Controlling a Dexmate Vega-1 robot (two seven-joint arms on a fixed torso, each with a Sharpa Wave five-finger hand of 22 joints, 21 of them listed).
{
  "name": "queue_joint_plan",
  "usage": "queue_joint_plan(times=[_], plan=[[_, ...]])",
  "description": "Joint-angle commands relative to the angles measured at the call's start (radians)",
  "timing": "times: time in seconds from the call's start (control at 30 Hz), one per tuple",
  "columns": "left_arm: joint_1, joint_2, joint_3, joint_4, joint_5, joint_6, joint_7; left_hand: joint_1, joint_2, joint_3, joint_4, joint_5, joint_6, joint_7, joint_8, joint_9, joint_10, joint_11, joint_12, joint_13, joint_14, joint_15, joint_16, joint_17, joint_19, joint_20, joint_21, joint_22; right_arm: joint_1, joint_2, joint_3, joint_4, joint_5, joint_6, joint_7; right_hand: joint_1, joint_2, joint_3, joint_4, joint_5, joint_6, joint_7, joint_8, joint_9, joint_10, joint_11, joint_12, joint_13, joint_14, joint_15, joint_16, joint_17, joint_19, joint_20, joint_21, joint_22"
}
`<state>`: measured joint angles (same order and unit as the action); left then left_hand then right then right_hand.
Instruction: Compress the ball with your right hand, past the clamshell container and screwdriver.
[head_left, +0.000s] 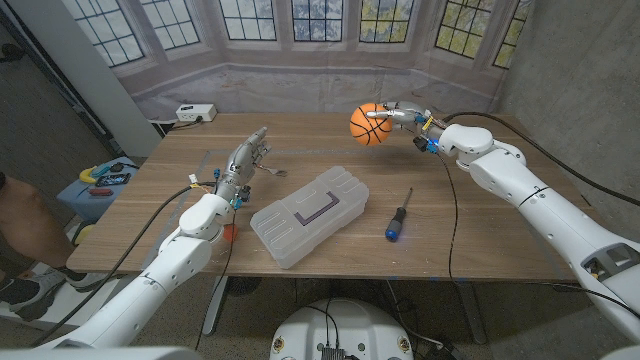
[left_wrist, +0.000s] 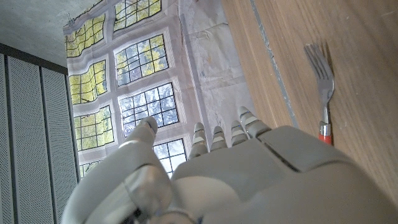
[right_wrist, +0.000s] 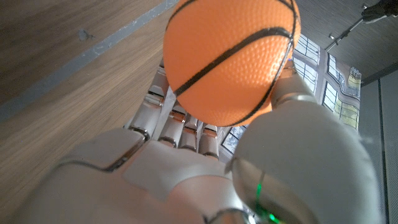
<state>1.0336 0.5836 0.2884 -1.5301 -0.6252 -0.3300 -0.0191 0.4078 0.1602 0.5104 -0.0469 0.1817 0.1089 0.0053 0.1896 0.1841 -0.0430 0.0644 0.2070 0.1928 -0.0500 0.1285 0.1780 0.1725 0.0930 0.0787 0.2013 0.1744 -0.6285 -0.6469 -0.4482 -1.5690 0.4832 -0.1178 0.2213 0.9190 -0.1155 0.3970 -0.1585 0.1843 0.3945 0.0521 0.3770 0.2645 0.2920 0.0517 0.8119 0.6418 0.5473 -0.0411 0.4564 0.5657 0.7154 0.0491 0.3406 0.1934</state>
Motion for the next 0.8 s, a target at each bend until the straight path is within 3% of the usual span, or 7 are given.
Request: queue_joint_plan(times=[0.03, 0.47, 0.8], plan=[[0.016, -0.002, -0.005, -0.013, -0.007, -0.001, 0.005, -0.004, 0.001, 0.008, -0.004, 0.006, 0.009, 0.004, -0.001, 0.001, 0.005, 0.001, 0.005, 0.002, 0.007, 0.003, 0.003, 0.003, 0.002, 0.005, 0.000, 0.004, -0.009, 0.025, 0.028, 0.054, 0.144, 0.005, 0.043, 0.026, 0.032, -0.001, 0.002, -0.001, -0.003, 0.005, -0.002, 0.003, -0.006, 0.004, 0.000, 0.001, 0.006, -0.012, 0.002, 0.008, -0.001, 0.006, -0.004, 0.004], [0.028, -0.001, -0.009, -0.024, -0.016, 0.004, 0.006, -0.006, 0.001, 0.010, -0.006, 0.006, 0.009, 0.004, -0.001, 0.001, 0.006, 0.000, 0.005, 0.002, 0.006, 0.003, 0.003, 0.003, 0.002, 0.005, 0.000, 0.004, -0.020, 0.068, 0.058, 0.116, 0.292, -0.028, 0.098, 0.029, 0.037, -0.001, 0.002, -0.003, -0.006, 0.011, -0.007, 0.003, -0.013, 0.010, 0.000, 0.000, 0.004, -0.010, 0.000, 0.015, -0.001, 0.007, -0.004, 0.004], [0.027, -0.002, -0.010, -0.024, -0.016, 0.006, 0.008, -0.007, 0.001, 0.012, -0.008, 0.006, 0.009, 0.005, -0.001, 0.001, 0.007, 0.000, 0.006, 0.002, 0.006, 0.003, 0.003, 0.003, 0.002, 0.006, 0.000, 0.004, -0.029, 0.097, 0.077, 0.135, 0.380, -0.085, 0.092, 0.031, 0.041, -0.003, 0.003, -0.004, -0.006, 0.016, -0.011, 0.004, -0.015, 0.013, 0.000, 0.000, 0.004, -0.009, 0.001, 0.021, 0.000, 0.008, -0.003, 0.004]])
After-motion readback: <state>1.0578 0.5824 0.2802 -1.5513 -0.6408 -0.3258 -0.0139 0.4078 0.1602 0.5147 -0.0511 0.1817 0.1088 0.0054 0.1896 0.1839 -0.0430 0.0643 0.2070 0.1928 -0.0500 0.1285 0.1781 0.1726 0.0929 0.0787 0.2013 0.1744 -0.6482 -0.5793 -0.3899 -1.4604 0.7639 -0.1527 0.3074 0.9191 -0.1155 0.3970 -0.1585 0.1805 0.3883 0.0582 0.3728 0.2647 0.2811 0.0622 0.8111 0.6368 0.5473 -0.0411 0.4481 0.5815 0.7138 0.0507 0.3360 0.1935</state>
